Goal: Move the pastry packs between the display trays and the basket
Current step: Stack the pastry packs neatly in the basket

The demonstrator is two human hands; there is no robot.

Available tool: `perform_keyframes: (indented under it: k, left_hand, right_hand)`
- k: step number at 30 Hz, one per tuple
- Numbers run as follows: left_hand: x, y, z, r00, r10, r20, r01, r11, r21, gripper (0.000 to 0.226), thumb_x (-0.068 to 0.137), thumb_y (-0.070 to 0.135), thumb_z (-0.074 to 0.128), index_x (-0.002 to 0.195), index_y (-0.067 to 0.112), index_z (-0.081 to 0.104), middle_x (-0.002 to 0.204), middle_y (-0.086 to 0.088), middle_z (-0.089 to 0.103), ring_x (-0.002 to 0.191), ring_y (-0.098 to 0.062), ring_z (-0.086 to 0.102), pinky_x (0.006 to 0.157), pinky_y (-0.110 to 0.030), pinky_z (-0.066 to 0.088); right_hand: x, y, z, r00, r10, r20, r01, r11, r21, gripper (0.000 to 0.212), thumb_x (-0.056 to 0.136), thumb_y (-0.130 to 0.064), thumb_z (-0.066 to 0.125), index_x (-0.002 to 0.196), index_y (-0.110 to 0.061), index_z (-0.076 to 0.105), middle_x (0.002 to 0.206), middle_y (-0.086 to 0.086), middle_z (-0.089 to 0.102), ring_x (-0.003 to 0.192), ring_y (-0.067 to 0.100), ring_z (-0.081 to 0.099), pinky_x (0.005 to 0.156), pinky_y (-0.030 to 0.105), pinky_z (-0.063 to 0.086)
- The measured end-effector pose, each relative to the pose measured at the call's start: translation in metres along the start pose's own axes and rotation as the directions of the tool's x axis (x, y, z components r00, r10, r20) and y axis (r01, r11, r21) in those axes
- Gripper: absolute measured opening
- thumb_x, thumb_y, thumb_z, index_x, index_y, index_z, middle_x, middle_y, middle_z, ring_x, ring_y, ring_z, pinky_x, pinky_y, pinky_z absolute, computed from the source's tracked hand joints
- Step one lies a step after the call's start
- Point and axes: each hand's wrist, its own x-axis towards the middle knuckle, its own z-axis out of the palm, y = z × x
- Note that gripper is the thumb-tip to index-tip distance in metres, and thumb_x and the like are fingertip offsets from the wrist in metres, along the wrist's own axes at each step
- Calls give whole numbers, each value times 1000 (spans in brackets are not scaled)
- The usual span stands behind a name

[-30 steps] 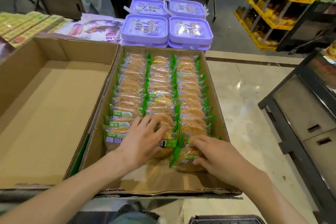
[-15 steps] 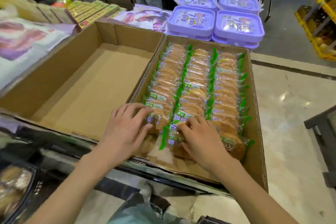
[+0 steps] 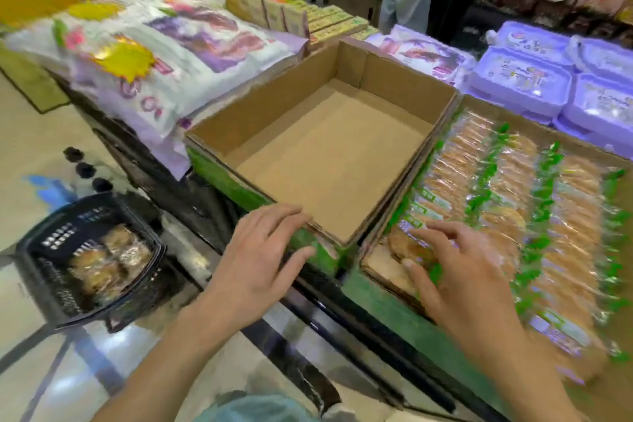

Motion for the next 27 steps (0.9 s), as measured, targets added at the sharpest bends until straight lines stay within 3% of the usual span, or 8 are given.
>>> perform_keyframes:
  k: [4,8,12,18,23,27]
  left_hand:
    - [-57,-81,-48,977,-186,-107,188,982,9,43,100,45,50,133,18,59,136,1,58,131,-18,50,112,-35,37]
    - [-137,-175,-100,900,-411,-143,417,909,12,44,98,49,49,131,21,59,132,3,60,125,-17,52,106,-36,41]
    - [-217,-259,-143,758,-635,-149,646,763,37,41,99,47,52,134,25,56,134,4,58,126,-17,51,104,-38,42]
    - [-274,-351,-169,564,-817,-120,825,560,73,42,96,35,67,133,17,59,130,-2,64,120,-25,57,100,-41,45]
    - [-268,-444,-143,384,-923,-19,923,385,-17,43,100,37,58,140,22,52,137,-1,57,128,-22,50,101,-37,42]
    - [-257,-529,-104,104,-985,140,979,76,-190,46,100,36,60,141,17,49,139,-6,56,128,-25,53,103,-38,44]
  right_hand:
    - [31,-126,40,986,-164,26,154,962,226,38,83,-26,78,119,-19,68,122,8,57,105,31,57,86,44,51]
    - [55,-262,108,929,-345,136,284,898,335,41,86,-32,77,124,-22,66,128,2,57,119,23,55,91,35,50]
    - [71,-360,179,800,-523,293,430,841,328,50,80,-32,82,124,-18,65,131,9,59,116,33,60,91,42,54]
    - [108,-442,277,601,-592,536,487,804,342,52,88,-35,70,135,-17,58,145,11,51,131,34,50,102,45,49]
    - [166,-499,383,451,-564,691,440,815,378,56,96,-43,61,145,-20,46,151,4,41,138,26,40,106,37,39]
    - [211,-549,491,306,-407,861,152,913,377,60,96,-43,65,145,-16,45,142,8,48,131,27,48,103,37,40]
